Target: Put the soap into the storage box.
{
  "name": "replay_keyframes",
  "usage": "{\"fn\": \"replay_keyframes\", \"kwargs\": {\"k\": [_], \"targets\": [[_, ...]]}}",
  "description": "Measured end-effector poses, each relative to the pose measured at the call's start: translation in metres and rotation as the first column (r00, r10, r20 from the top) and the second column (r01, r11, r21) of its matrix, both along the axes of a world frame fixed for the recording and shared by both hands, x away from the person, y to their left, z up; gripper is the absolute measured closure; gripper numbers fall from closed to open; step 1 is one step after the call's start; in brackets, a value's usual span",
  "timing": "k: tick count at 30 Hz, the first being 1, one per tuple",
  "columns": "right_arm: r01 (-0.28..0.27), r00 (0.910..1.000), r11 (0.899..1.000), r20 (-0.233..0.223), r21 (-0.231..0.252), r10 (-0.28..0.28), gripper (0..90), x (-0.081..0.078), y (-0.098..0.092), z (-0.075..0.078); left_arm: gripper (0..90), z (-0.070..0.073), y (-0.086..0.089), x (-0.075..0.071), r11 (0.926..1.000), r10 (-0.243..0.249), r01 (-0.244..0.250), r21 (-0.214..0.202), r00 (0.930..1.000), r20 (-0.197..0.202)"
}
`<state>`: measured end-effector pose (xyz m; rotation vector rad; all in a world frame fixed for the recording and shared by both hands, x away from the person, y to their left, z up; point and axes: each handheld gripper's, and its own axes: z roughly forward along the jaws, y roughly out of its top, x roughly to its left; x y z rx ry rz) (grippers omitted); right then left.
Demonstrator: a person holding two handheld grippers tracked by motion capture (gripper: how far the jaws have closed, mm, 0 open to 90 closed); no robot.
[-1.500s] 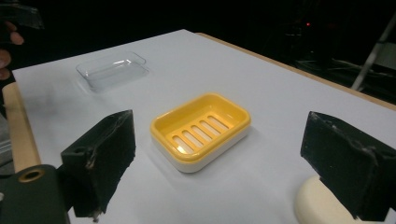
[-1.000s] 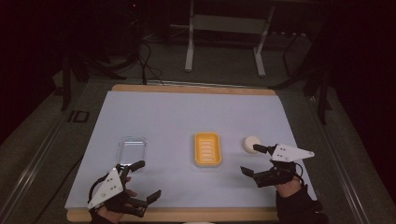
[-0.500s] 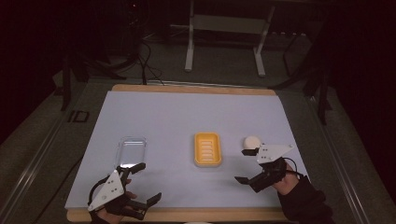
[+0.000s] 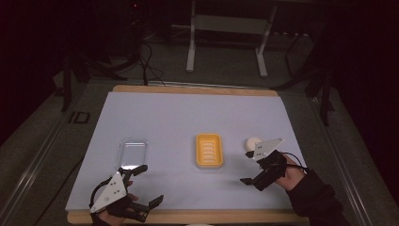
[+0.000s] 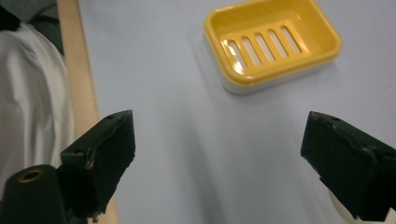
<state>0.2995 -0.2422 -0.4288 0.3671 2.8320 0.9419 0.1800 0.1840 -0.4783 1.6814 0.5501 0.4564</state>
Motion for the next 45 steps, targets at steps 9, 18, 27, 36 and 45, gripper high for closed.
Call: {"fn": "replay_keyframes", "kwargs": {"k": [9,18,27,36,45], "targets": [[-0.037,0.9953,0.990,-0.094,-0.137,0.024,10.0,0.006,0.002,-0.007,0.1,0.000,0.000,0.000,1.0000,-0.002,0.002,0.001,1.0000,0.000],[-0.055,0.9921,0.970,-0.122,-0.236,0.026,10.0,0.008,0.001,-0.011,0.1,0.000,0.000,0.000,1.0000,-0.004,0.004,0.003,1.0000,-0.003],[-0.063,0.9839,0.953,-0.179,-0.296,0.009,10.0,0.014,-0.004,-0.013,0.1,-0.001,-0.001,0.000,1.0000,-0.006,0.006,0.005,1.0000,-0.006],[-0.062,0.9811,0.931,-0.193,-0.360,-0.010,10.0,0.016,-0.007,-0.013,0.1,-0.001,-0.001,0.001,1.0000,-0.006,0.006,0.005,0.9999,-0.008],[-0.077,0.9726,0.905,-0.231,-0.417,-0.024,10.0,0.021,-0.009,-0.010,0.1,-0.001,-0.001,0.001,1.0000,-0.008,0.008,0.004,0.9999,-0.011]]}}
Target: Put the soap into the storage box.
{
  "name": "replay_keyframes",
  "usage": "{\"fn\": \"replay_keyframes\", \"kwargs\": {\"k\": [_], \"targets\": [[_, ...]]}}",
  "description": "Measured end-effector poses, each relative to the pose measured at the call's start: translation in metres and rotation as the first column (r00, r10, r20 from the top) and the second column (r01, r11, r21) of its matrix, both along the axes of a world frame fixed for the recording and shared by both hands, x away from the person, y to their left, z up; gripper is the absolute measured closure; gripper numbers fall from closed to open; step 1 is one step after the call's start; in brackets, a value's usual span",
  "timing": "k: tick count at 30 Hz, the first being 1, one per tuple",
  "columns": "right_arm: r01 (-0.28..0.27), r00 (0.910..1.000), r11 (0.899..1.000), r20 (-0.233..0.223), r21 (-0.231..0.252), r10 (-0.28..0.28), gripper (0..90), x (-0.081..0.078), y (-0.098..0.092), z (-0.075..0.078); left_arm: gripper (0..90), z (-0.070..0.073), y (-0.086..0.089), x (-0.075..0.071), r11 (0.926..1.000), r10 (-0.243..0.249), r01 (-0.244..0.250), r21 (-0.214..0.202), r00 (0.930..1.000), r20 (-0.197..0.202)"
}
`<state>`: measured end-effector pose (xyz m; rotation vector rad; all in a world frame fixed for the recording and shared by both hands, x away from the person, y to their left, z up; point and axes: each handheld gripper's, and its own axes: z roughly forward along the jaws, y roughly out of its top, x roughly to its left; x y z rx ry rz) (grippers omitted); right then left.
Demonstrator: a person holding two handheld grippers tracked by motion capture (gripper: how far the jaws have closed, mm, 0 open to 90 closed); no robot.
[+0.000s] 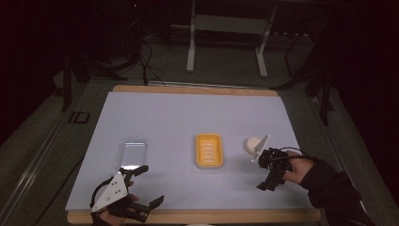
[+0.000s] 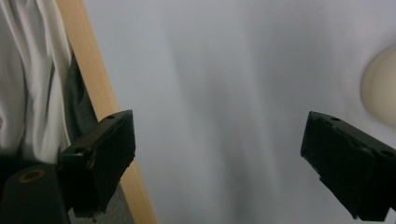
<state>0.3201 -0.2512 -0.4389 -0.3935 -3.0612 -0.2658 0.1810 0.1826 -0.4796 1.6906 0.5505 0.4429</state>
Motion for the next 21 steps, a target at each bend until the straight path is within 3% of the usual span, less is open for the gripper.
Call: {"fn": "replay_keyframes", "kwargs": {"k": [11,16,21], "targets": [[0.006,0.9982,0.996,-0.059,-0.086,-0.011,10.1,0.007,-0.006,-0.005,0.1,0.000,-0.001,0.000,1.0000,-0.005,0.005,0.005,1.0000,-0.002],[-0.019,0.9978,0.991,-0.065,-0.131,0.011,10.1,0.008,-0.010,-0.008,0.1,0.000,-0.001,0.000,0.9999,-0.009,0.009,0.006,1.0000,-0.005],[-0.023,0.9966,0.989,-0.082,-0.145,0.011,13.7,0.010,-0.016,-0.012,0.1,-0.001,-0.001,0.000,0.9999,-0.010,0.010,0.005,0.9999,-0.006]]}}
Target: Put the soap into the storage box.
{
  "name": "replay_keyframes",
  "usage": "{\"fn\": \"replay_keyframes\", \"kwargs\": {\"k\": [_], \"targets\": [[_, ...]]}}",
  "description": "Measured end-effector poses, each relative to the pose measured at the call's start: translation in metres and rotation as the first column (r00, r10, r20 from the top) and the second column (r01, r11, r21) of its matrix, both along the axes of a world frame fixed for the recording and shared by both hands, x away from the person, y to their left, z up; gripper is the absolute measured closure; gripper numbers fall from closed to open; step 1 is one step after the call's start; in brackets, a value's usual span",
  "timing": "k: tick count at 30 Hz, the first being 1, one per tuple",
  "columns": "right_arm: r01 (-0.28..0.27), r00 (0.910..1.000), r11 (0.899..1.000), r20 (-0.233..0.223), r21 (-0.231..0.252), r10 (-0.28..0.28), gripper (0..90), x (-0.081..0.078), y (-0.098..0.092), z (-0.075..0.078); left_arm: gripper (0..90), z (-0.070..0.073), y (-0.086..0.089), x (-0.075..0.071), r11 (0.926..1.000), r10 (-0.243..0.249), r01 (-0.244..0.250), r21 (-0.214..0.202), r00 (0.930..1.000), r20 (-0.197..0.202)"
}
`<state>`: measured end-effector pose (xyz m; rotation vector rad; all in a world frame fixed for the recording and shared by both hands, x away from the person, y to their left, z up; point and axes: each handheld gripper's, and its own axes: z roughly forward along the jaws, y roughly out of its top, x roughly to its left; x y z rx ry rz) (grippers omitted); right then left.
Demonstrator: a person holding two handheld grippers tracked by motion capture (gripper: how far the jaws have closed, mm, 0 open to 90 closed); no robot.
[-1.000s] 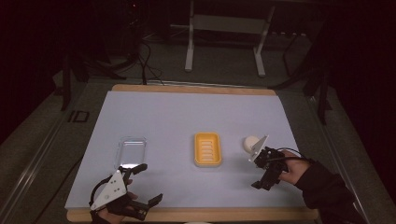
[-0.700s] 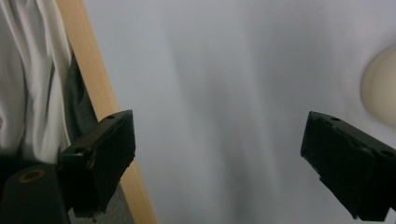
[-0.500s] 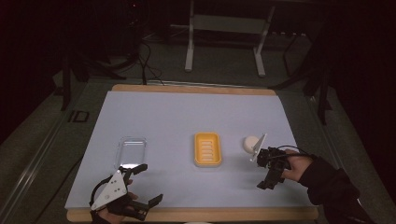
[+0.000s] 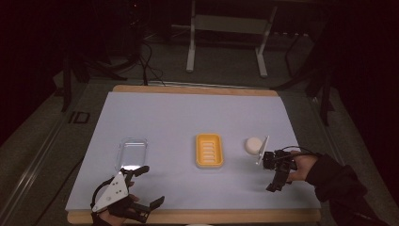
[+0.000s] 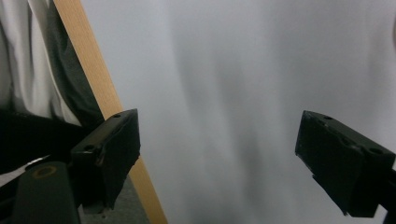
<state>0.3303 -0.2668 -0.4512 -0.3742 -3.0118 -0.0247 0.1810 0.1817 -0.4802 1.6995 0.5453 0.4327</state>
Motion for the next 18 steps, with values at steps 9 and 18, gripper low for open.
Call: {"fn": "replay_keyframes", "kwargs": {"k": [9,18], "targets": [[-0.002,0.9994,1.000,0.034,0.020,0.002,13.7,0.008,-0.014,-0.001,0.1,0.000,0.000,-0.001,1.0000,0.000,0.000,0.002,1.0000,0.000],[0.004,0.9978,0.999,0.067,0.040,-0.007,13.9,0.019,-0.029,-0.005,0.1,-0.001,-0.001,0.000,1.0000,-0.002,0.002,0.009,1.0000,-0.001]]}}
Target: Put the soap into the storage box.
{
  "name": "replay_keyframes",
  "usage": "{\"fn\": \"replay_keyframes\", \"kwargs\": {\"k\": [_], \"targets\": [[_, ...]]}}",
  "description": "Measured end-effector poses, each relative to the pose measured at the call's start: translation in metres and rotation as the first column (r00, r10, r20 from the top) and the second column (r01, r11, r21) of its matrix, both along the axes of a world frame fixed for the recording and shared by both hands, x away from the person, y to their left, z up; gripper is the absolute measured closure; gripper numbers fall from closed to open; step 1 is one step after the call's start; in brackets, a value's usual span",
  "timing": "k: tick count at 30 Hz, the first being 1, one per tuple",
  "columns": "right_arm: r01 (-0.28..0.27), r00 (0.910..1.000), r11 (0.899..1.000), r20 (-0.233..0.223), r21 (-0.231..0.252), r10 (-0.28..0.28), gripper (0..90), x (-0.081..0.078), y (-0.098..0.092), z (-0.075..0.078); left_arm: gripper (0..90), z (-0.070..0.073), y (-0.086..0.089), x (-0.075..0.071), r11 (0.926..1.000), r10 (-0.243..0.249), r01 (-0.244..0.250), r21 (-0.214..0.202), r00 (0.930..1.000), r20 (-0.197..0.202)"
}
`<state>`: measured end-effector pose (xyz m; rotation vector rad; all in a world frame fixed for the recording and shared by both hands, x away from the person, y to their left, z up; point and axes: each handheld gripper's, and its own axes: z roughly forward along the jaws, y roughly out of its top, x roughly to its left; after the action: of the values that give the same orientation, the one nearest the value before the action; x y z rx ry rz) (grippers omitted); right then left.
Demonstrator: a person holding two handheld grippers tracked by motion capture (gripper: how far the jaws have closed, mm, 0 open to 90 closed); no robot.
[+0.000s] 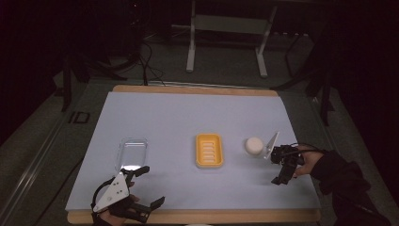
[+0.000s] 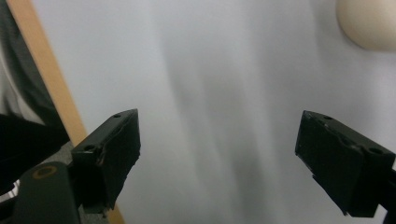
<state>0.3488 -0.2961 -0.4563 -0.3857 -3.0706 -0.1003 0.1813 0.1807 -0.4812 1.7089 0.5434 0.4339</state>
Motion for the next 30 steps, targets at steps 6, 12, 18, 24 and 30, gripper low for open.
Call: {"fn": "replay_keyframes", "kwargs": {"k": [6,12,18,24,30], "targets": [[0.012,0.9997,1.000,0.020,0.019,-0.012,13.9,0.009,-0.010,0.000,0.1,0.000,0.000,0.000,1.0000,-0.002,0.002,-0.003,1.0000,-0.001],[0.011,0.9973,0.998,0.071,0.059,-0.015,13.9,0.018,-0.018,0.002,0.1,0.000,0.000,0.000,1.0000,-0.003,0.003,-0.003,1.0000,-0.001],[0.023,0.9951,0.997,0.095,0.073,-0.030,14.0,0.029,-0.021,0.002,0.1,0.000,0.000,0.000,1.0000,-0.004,0.004,-0.004,1.0000,-0.002],[0.014,0.9941,0.995,0.106,0.094,-0.024,14.3,0.039,-0.020,0.002,0.1,0.000,0.000,0.000,1.0000,-0.008,0.008,0.000,1.0000,-0.001],[0.000,0.9933,0.994,0.115,0.108,-0.012,14.4,0.049,-0.014,-0.002,0.1,-0.001,0.000,0.000,1.0000,-0.010,0.010,-0.001,0.9999,-0.003]]}}
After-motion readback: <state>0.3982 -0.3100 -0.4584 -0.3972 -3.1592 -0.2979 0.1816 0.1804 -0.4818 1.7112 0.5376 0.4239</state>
